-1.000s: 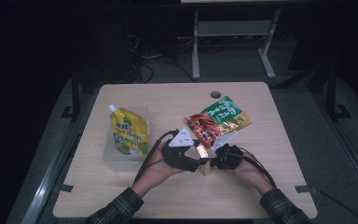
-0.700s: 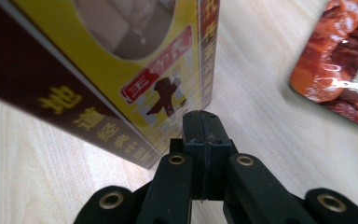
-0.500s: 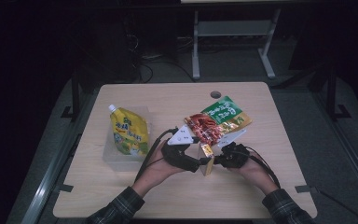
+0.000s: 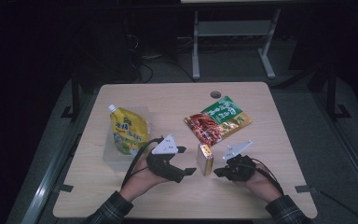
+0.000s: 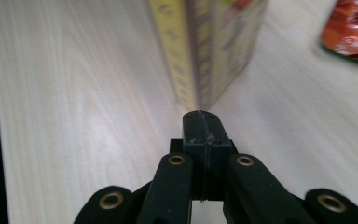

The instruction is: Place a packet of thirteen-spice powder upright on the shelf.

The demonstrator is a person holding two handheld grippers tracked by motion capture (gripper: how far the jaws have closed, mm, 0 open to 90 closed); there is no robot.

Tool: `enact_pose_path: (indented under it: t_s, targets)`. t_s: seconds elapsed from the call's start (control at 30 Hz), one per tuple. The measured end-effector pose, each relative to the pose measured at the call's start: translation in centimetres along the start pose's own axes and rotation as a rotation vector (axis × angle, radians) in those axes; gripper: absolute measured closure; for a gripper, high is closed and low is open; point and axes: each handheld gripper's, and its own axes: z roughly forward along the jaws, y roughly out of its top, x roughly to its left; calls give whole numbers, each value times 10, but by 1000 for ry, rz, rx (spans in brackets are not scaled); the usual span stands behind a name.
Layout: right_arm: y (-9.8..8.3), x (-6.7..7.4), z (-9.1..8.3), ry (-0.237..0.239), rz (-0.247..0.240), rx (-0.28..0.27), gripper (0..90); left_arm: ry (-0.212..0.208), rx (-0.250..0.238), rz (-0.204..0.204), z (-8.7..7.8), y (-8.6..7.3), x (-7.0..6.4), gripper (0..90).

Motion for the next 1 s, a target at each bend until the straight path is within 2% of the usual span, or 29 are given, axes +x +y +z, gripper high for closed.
enact_pose_path:
  t_s: [0.17, 0.23, 0.33, 0.4, 0.47, 0.5, 0.6, 0.77, 0.93, 1.0]
  targets:
    - [3, 7, 7, 5, -25, 12, 900, 3, 40, -10, -5, -19, -8, 196]
    - [5, 8, 11, 9, -12, 18, 899, -7, 53, -17, -8, -26, -11, 196]
    - [5, 5, 15, -5, -23, 30, 900, -11, 72, -18, -10, -35, -15, 194]
    - [6, 5, 15, -8, -7, 28, 899, -17, 79, -25, -10, -39, -17, 194]
    - [6, 2, 15, -22, -16, 31, 900, -22, 89, -27, -9, -41, -18, 194]
    - [6, 1, 15, -18, 1, 29, 900, -22, 95, -24, -9, -41, -18, 194]
    - [7, -4, 14, -34, -2, 26, 899, -27, 93, -24, -8, -41, -18, 194]
    - [12, -13, 16, -35, 25, 11, 900, -28, 96, -26, -7, -41, -17, 194]
    - [20, -21, 20, -61, 22, 5, 899, -32, 103, -26, -5, -42, -17, 195]
    - [21, -23, 19, -57, 24, -5, 899, -32, 104, -26, -4, -42, -17, 195]
